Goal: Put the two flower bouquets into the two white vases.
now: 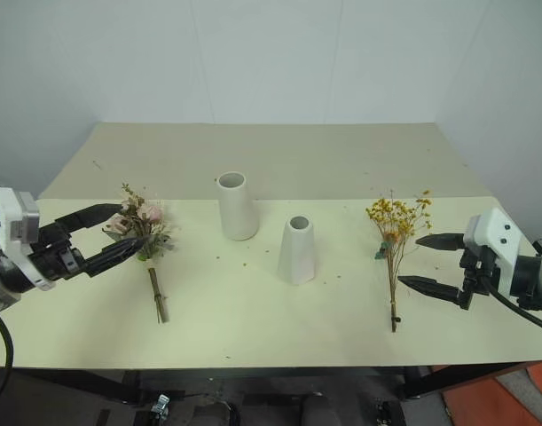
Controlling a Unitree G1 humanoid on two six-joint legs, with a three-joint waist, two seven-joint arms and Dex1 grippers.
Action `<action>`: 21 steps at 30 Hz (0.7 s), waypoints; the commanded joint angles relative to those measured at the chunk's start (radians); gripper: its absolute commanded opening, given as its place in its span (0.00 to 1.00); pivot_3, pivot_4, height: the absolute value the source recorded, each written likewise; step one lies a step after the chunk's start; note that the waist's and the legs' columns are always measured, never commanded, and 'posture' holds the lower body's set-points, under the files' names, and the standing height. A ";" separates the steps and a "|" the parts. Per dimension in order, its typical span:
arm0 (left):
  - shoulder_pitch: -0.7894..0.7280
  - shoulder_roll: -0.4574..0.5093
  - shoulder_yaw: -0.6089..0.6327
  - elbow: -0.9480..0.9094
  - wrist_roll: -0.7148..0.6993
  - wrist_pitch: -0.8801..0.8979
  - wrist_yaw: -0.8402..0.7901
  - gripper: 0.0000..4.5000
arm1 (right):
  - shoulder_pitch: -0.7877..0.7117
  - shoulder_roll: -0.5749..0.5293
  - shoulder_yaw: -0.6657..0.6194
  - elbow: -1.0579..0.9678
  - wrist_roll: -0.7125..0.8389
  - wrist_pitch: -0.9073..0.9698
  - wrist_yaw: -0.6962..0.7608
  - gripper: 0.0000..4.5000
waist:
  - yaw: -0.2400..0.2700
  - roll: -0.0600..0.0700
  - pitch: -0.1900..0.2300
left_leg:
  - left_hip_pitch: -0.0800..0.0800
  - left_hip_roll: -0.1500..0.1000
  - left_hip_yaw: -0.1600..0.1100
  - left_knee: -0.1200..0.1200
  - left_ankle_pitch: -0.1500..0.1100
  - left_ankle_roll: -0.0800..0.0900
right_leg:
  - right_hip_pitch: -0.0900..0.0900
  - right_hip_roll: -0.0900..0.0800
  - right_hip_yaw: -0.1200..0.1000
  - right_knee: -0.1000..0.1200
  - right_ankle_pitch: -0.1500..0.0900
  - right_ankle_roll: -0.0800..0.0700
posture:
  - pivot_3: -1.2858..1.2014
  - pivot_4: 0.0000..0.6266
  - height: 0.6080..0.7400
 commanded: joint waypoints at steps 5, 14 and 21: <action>-0.194 -0.236 -0.072 -0.307 -0.031 0.383 0.722 1.00 | -0.165 -0.060 0.057 -0.086 0.039 0.035 0.029 1.00 | 0.009 -0.001 0.000 | 0.000 0.000 -0.001 0.002 0.000 0.000 | 0.001 0.000 0.000 0.000 0.002 0.002 | 0.52 0.24 1.00; -0.454 -0.396 -0.122 -0.156 -0.139 0.999 1.164 1.00 | -0.442 -0.049 0.240 -0.099 0.010 0.058 0.053 1.00 | -0.006 -0.002 -0.001 | 0.001 -0.004 -0.001 0.003 0.000 0.000 | 0.002 -0.001 0.002 -0.002 0.003 0.005 | 0.52 0.24 1.00; -0.554 -0.431 -0.015 0.099 -0.580 0.999 1.723 1.00 | -0.598 -0.014 0.338 -0.034 -0.015 0.029 0.133 1.00 | 0.007 -0.003 -0.001 | -0.002 -0.005 -0.001 0.003 0.000 0.000 | 0.000 -0.004 0.002 -0.002 0.005 0.003 | 0.52 0.24 1.00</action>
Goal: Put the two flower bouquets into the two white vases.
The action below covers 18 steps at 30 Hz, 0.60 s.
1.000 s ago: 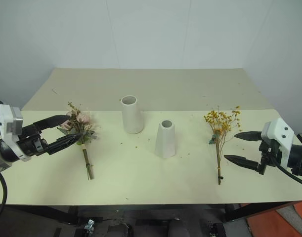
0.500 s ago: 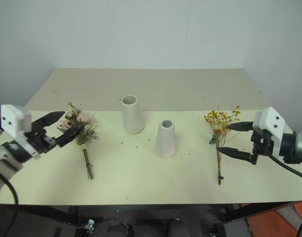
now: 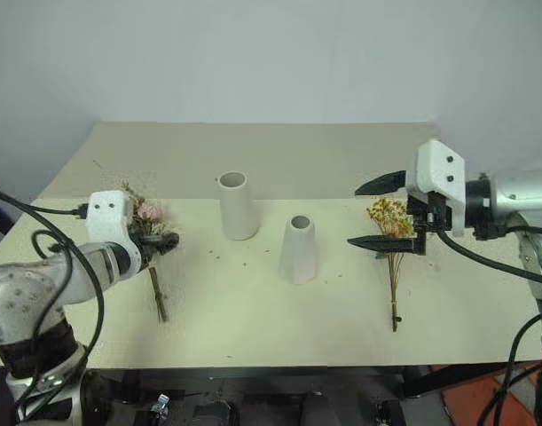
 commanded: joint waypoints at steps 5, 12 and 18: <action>0.024 0.135 -0.280 0.103 -0.781 -0.518 0.840 1.00 | -0.114 0.047 0.057 0.048 -0.050 -0.056 0.047 1.00 | 0.025 -0.001 0.000 | 0.000 0.000 0.000 0.000 -0.001 -0.003 | -0.002 -0.002 0.001 0.000 0.005 -0.006 | 0.52 0.24 1.00; 0.042 0.216 -0.342 0.136 -0.781 -0.603 0.839 1.00 | -0.158 0.110 0.094 0.070 -0.073 -0.054 0.044 1.00 | 0.029 -0.001 0.000 | 0.000 -0.002 0.000 0.000 0.000 -0.005 | 0.000 -0.001 0.002 -0.001 0.005 -0.006 | 0.52 0.24 1.00; 0.027 0.260 -0.387 0.241 -0.781 -0.563 0.765 1.00 | -0.161 0.136 0.091 0.049 -0.077 -0.036 0.035 1.00 | 0.029 -0.001 0.000 | 0.000 -0.001 0.000 0.000 0.000 -0.006 | 0.000 0.000 0.001 -0.002 0.005 -0.006 | 0.52 0.24 1.00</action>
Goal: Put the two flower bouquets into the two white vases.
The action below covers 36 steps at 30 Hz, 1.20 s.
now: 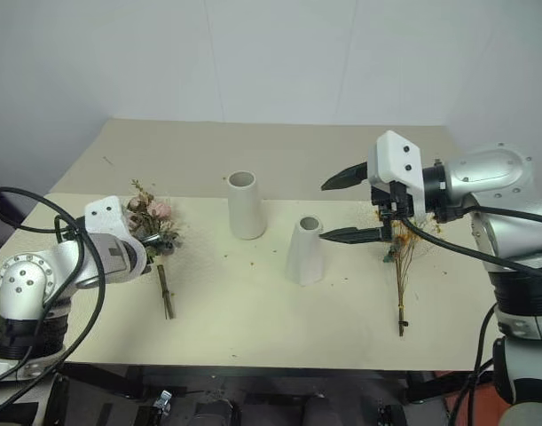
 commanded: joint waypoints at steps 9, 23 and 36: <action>-0.082 0.099 -0.112 0.177 0.002 0.042 -0.167 1.00 | 0.020 -0.027 -0.045 -0.079 0.014 0.036 -0.020 1.00 | 0.000 0.000 0.000 | -0.001 0.000 0.000 0.000 0.000 0.000 | 0.000 0.000 0.000 -0.001 0.000 0.000 | 0.52 0.24 1.00; -0.152 0.046 -0.130 0.368 0.320 0.131 -0.468 0.91 | 0.031 -0.034 -0.046 -0.091 0.011 0.061 -0.042 1.00 | 0.000 0.000 0.000 | -0.001 0.000 0.000 0.000 0.000 0.000 | -0.001 0.000 0.000 -0.001 0.000 0.000 | 0.52 0.24 1.00; -0.204 -0.049 -0.023 0.412 0.576 0.208 -0.598 0.03 | 0.049 -0.038 -0.055 -0.095 0.011 0.061 -0.061 1.00 | -0.003 0.000 0.000 | -0.002 0.000 0.000 0.000 0.000 -0.001 | -0.001 0.000 -0.001 -0.001 0.000 0.001 | 0.52 0.24 1.00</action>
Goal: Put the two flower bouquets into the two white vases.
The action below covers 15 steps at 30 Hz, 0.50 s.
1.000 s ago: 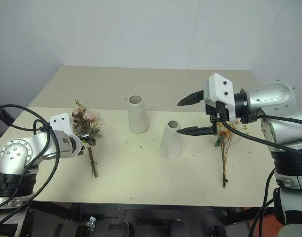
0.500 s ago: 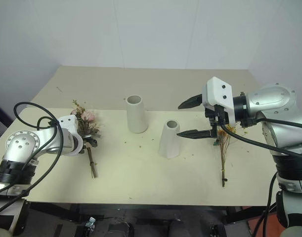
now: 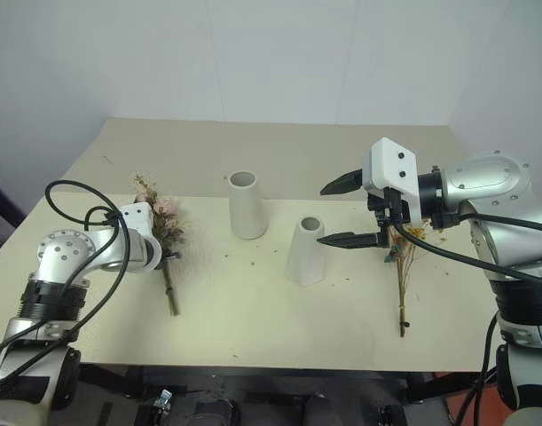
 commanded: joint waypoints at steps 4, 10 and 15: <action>-0.041 -0.012 0.035 -0.083 0.264 -0.068 -0.123 0.03 | -0.002 -0.015 -0.052 -0.022 0.007 0.000 -0.023 1.00 | -0.001 0.000 0.000 | 0.000 0.000 0.000 0.000 0.000 0.000 | 0.000 0.000 0.000 0.000 0.000 0.000 | 0.52 0.24 1.00; -0.131 -0.007 0.059 -0.006 0.613 -0.422 -0.384 0.03 | 0.006 -0.002 -0.062 -0.028 -0.010 0.011 -0.100 1.00 | 0.000 0.000 0.000 | -0.002 0.000 0.000 0.000 0.000 0.000 | -0.002 0.000 0.000 -0.001 0.000 0.000 | 0.52 0.24 1.00; -0.223 -0.050 0.111 0.117 0.793 -0.722 -0.577 0.03 | 0.033 0.007 -0.086 -0.061 -0.005 0.029 -0.173 1.00 | -0.001 0.000 0.000 | -0.005 0.000 0.000 0.000 0.000 0.000 | -0.002 0.000 -0.001 -0.005 0.001 0.002 | 0.52 0.24 1.00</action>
